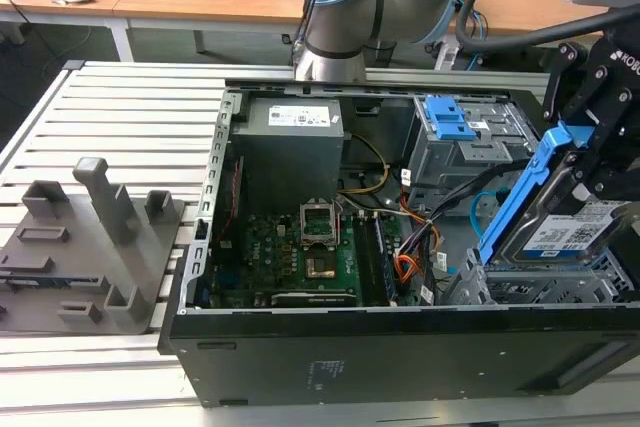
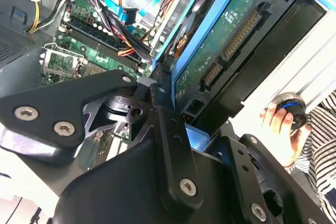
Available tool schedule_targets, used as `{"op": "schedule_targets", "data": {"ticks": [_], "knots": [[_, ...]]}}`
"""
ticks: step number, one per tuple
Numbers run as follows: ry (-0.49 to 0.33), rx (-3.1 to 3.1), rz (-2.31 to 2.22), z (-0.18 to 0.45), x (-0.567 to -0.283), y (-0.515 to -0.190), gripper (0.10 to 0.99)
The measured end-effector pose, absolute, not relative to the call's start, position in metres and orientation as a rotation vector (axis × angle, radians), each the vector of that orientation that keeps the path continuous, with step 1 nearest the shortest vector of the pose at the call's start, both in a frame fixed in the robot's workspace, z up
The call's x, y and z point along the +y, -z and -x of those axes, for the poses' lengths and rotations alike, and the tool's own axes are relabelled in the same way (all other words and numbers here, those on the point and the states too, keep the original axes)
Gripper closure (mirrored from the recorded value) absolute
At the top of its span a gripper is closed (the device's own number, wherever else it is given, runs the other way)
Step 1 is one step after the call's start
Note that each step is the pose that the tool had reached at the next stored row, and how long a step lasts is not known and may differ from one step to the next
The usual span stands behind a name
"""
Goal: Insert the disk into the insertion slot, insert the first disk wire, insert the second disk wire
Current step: 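Insert the disk into the insertion slot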
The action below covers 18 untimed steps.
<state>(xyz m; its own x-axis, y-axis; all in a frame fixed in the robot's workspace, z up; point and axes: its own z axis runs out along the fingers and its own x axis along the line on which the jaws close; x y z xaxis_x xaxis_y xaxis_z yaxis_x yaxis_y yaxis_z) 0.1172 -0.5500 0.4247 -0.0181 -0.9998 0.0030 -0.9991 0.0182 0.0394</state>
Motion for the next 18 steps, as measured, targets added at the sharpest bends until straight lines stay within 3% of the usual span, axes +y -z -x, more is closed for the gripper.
{"op": "schedule_targets", "data": {"ticks": [18], "knots": [[0.04,-2.22,-2.18,-0.117,-0.55,-0.383,0.722]]}}
